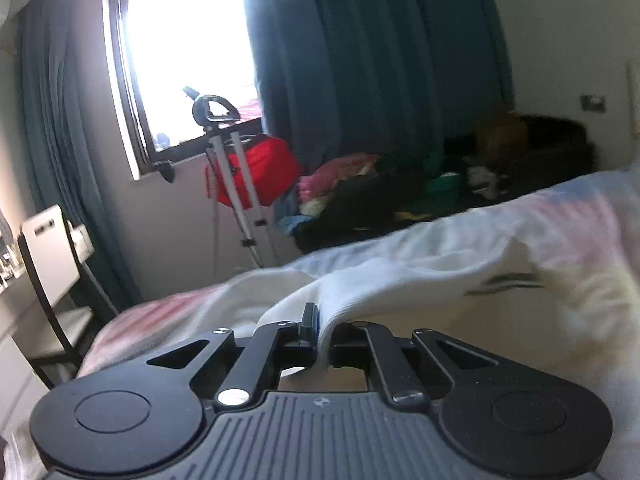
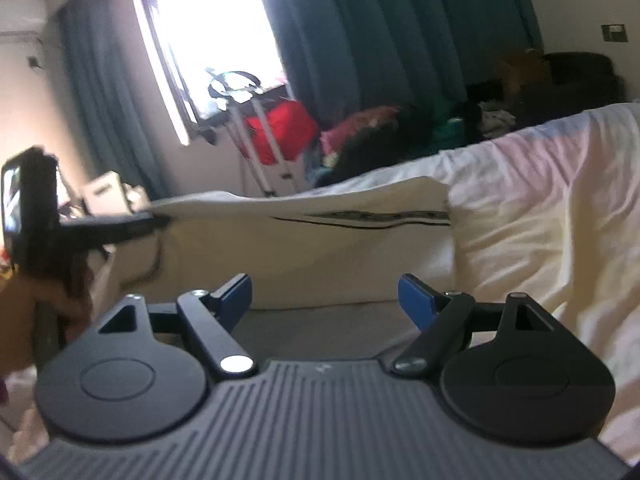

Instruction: Fold clothes

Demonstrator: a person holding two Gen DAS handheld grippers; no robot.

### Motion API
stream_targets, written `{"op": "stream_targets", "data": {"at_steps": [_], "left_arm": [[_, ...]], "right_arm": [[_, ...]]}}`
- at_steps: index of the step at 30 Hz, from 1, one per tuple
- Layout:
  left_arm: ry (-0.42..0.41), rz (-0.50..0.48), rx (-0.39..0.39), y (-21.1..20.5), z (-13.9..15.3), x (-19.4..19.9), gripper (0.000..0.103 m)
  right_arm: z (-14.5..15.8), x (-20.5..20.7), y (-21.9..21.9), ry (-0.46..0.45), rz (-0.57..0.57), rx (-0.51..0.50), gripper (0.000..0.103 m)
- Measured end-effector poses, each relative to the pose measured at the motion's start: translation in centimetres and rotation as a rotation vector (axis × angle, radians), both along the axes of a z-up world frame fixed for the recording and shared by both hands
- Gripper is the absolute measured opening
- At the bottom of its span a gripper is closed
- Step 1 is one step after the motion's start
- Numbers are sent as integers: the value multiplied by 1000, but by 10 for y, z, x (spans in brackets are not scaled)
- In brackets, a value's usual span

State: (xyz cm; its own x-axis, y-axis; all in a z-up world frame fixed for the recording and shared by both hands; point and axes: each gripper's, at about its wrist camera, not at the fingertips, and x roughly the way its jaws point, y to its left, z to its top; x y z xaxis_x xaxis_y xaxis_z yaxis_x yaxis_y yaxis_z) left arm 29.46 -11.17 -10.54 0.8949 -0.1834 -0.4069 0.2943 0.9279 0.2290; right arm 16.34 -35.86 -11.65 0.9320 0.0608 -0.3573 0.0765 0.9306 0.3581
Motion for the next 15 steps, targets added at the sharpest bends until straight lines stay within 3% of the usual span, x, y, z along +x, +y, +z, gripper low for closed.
{"op": "stream_targets", "data": {"at_steps": [8,15], "left_arm": [[45,-23,-72,14,-14,-119,5],[91,18,-155,44,-34,-155,5]], "right_arm": [[-1,-34,-4,-11,24,131,83],[-38,-18,-13,65,28,313,83]]}}
